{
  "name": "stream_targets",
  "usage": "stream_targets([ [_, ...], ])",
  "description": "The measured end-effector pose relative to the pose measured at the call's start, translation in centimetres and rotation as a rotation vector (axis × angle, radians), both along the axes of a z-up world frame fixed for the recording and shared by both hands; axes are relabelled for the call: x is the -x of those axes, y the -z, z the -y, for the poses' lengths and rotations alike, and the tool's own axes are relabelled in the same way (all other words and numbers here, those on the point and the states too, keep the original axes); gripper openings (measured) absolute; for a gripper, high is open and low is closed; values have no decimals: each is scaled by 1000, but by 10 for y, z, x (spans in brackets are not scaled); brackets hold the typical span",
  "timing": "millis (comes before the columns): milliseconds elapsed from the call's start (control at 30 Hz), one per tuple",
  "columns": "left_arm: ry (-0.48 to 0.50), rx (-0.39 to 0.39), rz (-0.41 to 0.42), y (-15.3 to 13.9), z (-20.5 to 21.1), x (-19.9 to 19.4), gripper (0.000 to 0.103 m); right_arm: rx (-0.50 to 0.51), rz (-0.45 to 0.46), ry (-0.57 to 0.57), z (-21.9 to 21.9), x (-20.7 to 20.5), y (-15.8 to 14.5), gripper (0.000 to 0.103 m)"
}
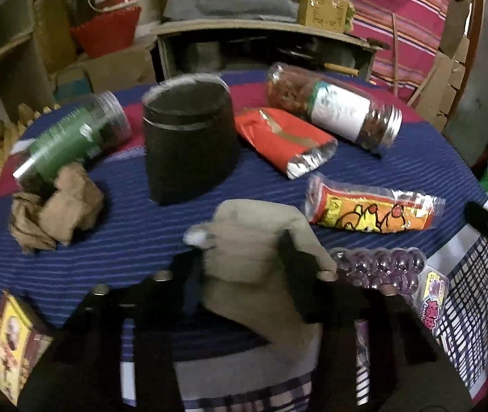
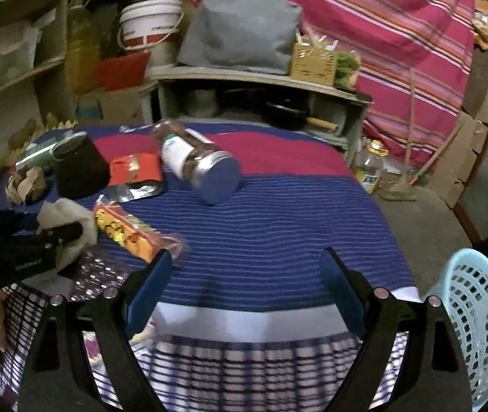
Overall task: Collect trash
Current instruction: 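Grasp the beige cloth with the left tool while the right tool grasps the yellow-orange snack wrapper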
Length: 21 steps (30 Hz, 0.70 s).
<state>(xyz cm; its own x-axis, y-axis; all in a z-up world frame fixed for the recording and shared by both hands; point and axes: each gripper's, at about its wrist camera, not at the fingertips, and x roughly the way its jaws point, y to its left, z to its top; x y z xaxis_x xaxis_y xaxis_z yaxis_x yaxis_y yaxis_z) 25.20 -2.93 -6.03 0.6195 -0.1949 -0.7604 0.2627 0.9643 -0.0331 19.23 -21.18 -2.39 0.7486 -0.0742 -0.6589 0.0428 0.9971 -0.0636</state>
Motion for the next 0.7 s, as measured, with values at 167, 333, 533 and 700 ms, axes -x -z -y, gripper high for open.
stream_targets([
  [167, -88, 26, 89, -25, -34, 6, 33, 5, -43, -48, -23, -20, 4, 86],
  [333, -156, 62, 138, -38, -64, 7, 33, -10, -100, -89, -40, -38, 15, 86],
  [533, -150, -6, 133, -30, -58, 0, 33, 33, -144, -137, -60, -54, 24, 86],
  [700, -117, -24, 134, -29, -50, 1, 33, 14, -197, -174, -64, -62, 36, 61],
])
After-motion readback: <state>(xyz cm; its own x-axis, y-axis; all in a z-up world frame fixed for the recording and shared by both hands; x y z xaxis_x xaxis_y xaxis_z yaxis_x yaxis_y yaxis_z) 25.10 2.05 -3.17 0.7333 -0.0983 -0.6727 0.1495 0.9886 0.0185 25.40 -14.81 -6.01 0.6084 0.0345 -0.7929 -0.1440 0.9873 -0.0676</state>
